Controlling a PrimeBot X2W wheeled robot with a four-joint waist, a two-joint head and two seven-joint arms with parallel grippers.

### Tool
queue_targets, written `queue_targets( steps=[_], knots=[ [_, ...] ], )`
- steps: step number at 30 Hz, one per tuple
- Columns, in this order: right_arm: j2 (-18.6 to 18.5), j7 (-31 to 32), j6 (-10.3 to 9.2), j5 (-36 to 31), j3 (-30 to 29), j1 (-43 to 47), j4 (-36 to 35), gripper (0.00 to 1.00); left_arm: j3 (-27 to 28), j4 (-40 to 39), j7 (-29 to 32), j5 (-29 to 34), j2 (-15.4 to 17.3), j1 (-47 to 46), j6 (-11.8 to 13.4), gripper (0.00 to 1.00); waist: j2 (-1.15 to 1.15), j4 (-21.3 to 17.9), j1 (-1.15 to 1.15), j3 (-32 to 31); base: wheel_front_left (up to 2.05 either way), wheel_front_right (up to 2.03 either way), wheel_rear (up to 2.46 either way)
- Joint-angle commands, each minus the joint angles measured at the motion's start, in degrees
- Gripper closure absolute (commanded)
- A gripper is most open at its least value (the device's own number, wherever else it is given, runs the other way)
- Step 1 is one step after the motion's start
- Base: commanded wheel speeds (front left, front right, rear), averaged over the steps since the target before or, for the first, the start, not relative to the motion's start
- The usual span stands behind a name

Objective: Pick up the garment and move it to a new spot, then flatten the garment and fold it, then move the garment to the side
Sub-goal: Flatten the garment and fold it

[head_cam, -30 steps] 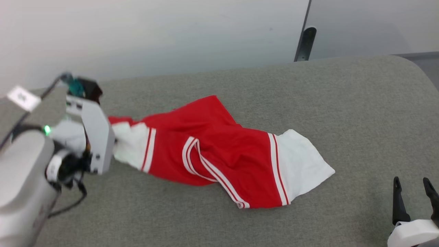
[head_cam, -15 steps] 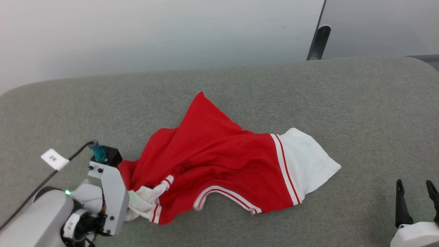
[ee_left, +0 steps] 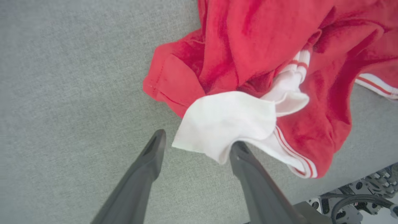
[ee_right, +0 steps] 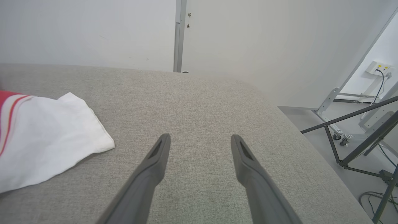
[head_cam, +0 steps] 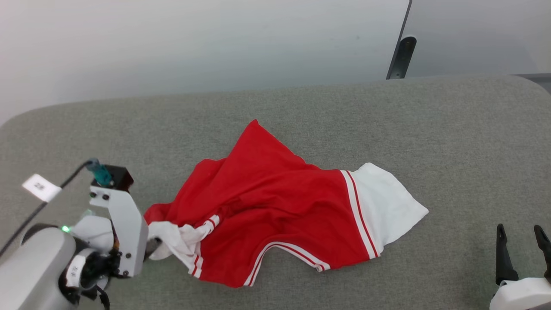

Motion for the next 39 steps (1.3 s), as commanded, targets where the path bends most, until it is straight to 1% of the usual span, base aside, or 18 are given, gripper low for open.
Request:
queue_targets(
  steps=[1,8,13,19,21,30,33,39],
  knots=[
    [-0.06,0.24,-0.06,0.44,-0.20,0.95,-0.18,0.00,0.65,-0.92,-0.52,-0.35,0.28,0.69,0.63,0.00,0.00,0.13,0.00,-0.18,0.00,0.00,0.00],
    [0.12,0.38,-0.07,0.51,-0.75,1.87,-0.70,0.00,2.67,-6.46,-0.81,-1.34,2.14,3.36,3.79,0.00,0.00,0.82,0.00,-0.86,0.00,0.00,0.00],
    [0.22,0.75,-0.06,0.49,-0.84,2.31,-1.02,0.00,3.69,-11.19,-2.29,-1.61,2.64,4.75,4.79,0.00,0.00,1.47,0.00,-1.33,0.00,0.00,0.00],
    [0.31,0.85,-0.06,0.66,-0.43,2.56,-1.28,0.00,3.76,-13.40,-5.31,-1.96,1.95,7.22,3.81,0.00,0.00,2.06,0.00,-2.25,0.00,0.00,0.00],
    [0.31,0.90,-0.06,0.71,-0.16,2.75,-1.34,0.00,3.65,-13.07,-6.47,-2.16,1.66,8.42,3.29,0.00,0.00,2.12,0.00,-2.65,0.00,0.00,0.00],
    [-0.05,0.69,-0.06,1.12,0.09,4.61,-2.25,0.00,4.18,-12.76,-10.64,-4.00,0.50,14.14,2.97,0.00,0.00,1.87,0.00,-4.76,0.00,0.00,0.00],
    [-0.14,0.79,-0.06,1.26,-0.16,5.36,-2.68,0.00,3.96,-13.10,-11.93,-4.36,0.42,15.91,2.29,0.00,0.00,1.90,0.00,-5.07,0.00,0.00,0.00],
    [-0.23,1.32,-0.06,1.21,-0.56,5.81,-3.20,0.00,2.66,-11.52,-12.09,-3.86,-0.36,16.16,1.01,0.00,0.00,2.34,0.00,-5.52,0.00,0.00,0.00]
  ],
)
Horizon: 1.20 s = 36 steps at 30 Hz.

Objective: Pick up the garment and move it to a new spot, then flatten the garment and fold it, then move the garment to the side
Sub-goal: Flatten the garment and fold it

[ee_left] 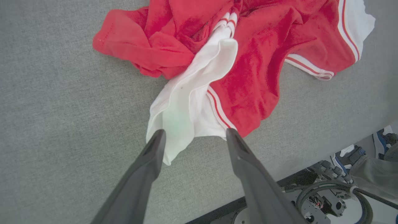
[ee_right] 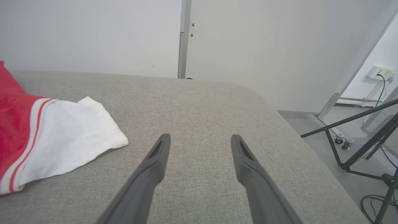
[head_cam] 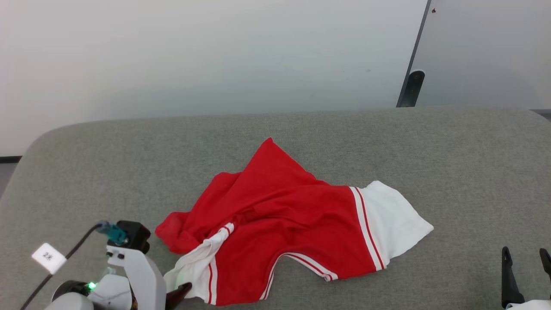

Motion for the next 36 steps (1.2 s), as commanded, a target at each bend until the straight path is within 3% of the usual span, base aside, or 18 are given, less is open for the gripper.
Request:
queue_targets(
  steps=[1,8,9,12,13,14,24,36],
  knots=[
    [-0.13,0.13,-0.06,0.03,0.11,0.01,-0.23,0.00,-0.20,0.64,0.15,0.61,-0.34,-0.46,-0.43,0.00,0.00,0.03,0.00,-0.02,0.00,0.00,0.00],
    [-0.11,0.42,-0.06,0.07,1.06,-0.66,-0.73,0.00,-1.91,7.64,1.25,0.11,-3.43,-3.64,-2.00,0.00,0.00,-0.71,0.00,0.48,0.00,0.00,0.00],
    [-0.17,0.35,-0.07,0.18,1.04,-0.69,-0.80,0.00,-1.81,8.81,0.94,-0.20,-4.11,-4.15,-2.19,0.09,0.00,-0.88,0.00,0.60,0.00,0.00,0.00],
    [-0.22,0.31,-0.06,0.44,1.24,-0.83,-1.02,0.00,-2.21,12.27,1.18,0.05,-4.85,-5.25,-2.65,0.55,0.00,-1.60,0.00,1.11,0.00,0.00,0.00],
    [-0.22,0.30,-0.06,0.41,1.25,-0.88,-1.10,0.00,-2.21,13.24,1.19,0.03,-5.15,-5.78,-2.84,0.72,0.00,-1.81,0.00,1.34,0.00,0.00,0.00],
    [-0.19,0.28,-0.06,0.37,1.19,-0.98,-1.15,0.00,-2.15,13.99,1.07,-0.07,-5.54,-6.32,-2.99,1.00,0.00,-2.01,0.00,1.59,0.00,0.00,0.00],
    [0.22,-0.44,-0.06,0.12,0.64,-1.39,-1.21,0.00,-1.86,18.92,2.93,-1.16,-6.11,-10.04,-4.05,1.00,0.00,-2.70,0.00,3.44,0.00,0.00,0.00],
    [0.49,-0.98,-0.06,-0.27,1.25,-3.25,-0.33,0.00,-3.63,15.39,8.60,5.37,0.08,-21.61,-7.08,1.00,0.00,-3.21,0.00,5.56,0.00,0.00,0.00]
  ],
)
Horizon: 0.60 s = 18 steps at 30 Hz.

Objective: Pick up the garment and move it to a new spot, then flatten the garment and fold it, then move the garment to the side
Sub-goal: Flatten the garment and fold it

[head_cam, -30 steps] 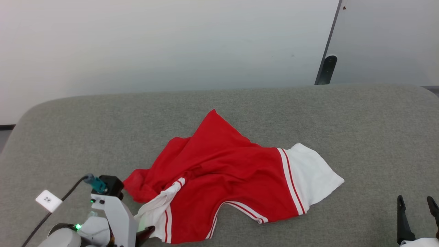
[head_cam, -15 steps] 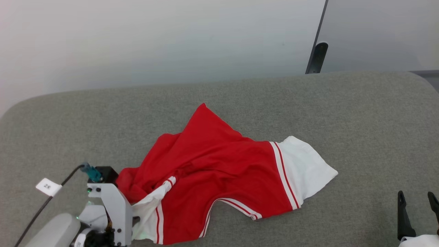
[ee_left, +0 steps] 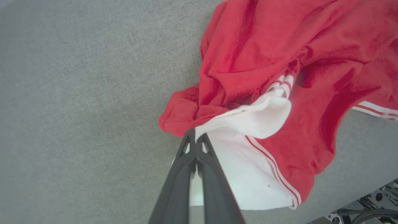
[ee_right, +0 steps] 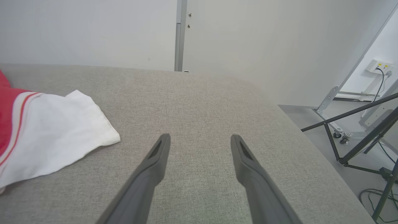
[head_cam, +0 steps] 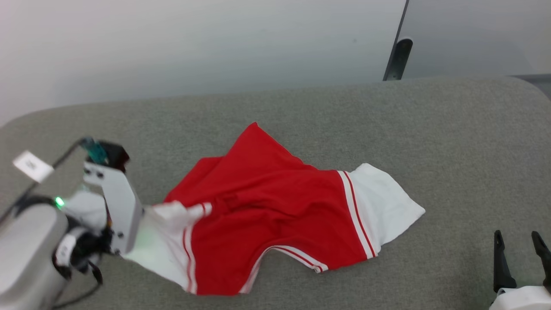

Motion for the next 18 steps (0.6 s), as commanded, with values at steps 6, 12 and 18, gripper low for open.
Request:
queue_targets(
  steps=[6,12,18],
  knots=[
    [0.13,-0.66,-0.06,0.05,1.10,-1.82,1.09,0.00,-0.41,5.22,0.07,1.83,-0.14,-4.42,-1.28,1.00,0.00,-2.05,0.00,2.16,0.00,0.00,0.00],
    [0.08,-0.98,-0.06,0.26,0.88,-2.41,2.08,0.00,-0.73,12.30,-2.70,1.27,-2.42,-3.15,-2.29,1.00,0.00,-3.11,0.00,3.11,0.00,0.00,0.00],
    [-0.21,-1.25,-0.06,0.21,0.75,-3.12,2.57,0.00,-0.18,18.94,-6.29,0.85,-4.31,-3.97,-3.58,0.04,0.00,-3.03,0.00,3.02,0.00,0.00,0.00]
  ],
)
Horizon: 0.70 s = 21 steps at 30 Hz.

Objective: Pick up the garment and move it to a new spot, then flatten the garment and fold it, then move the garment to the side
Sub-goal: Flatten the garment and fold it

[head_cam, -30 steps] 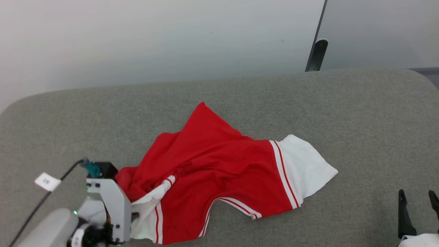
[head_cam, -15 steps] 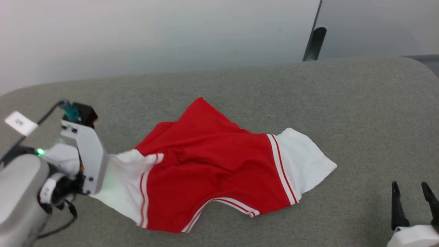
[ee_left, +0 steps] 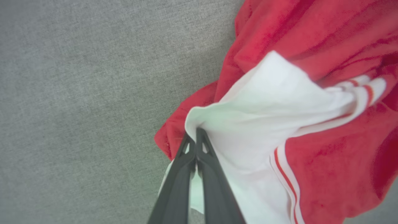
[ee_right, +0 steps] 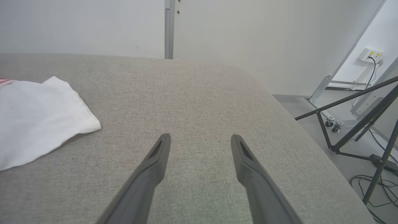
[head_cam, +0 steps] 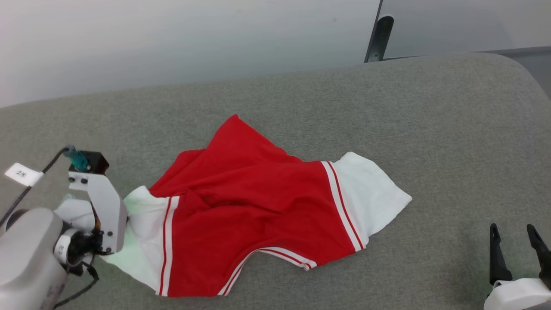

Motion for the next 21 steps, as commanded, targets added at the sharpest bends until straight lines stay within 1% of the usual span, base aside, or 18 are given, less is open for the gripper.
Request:
queue_targets(
  steps=[1,4,9,14,16,21],
  knots=[
    [-0.34,-0.35,-0.06,0.12,0.01,-0.87,0.07,0.00,0.24,0.58,-0.88,0.30,-0.12,-1.07,-0.41,0.00,0.00,0.38,0.00,-0.32,0.00,0.00,0.00],
    [-0.52,-0.43,-0.06,0.03,0.05,-0.57,0.05,0.00,0.61,1.00,-2.47,0.52,-0.27,-2.08,-1.05,0.00,0.00,1.14,0.00,-1.07,0.00,0.00,0.00],
    [-0.74,-0.53,-0.06,0.30,0.45,0.23,-0.31,0.00,1.17,-0.80,-5.29,0.29,-0.10,-1.51,-2.34,0.00,0.00,2.83,0.00,-2.76,0.00,0.00,0.00],
    [-0.85,-0.55,-0.07,0.38,0.89,0.92,-1.05,0.00,1.48,-3.64,-7.39,0.08,0.54,0.66,-2.39,0.00,0.00,4.21,0.00,-4.10,0.00,0.00,0.00],
    [-0.87,-0.70,-0.06,0.25,1.00,1.26,-1.71,0.00,1.56,-5.07,-8.02,-0.24,0.84,2.40,-1.81,0.00,0.00,4.78,0.00,-4.75,0.00,0.00,0.00],
    [-0.77,-0.93,-0.06,0.12,1.74,1.69,-4.60,0.00,1.41,-8.27,-7.38,-2.00,1.85,6.62,-1.56,0.00,0.00,5.55,0.00,-5.62,0.00,0.00,0.00]
  ],
)
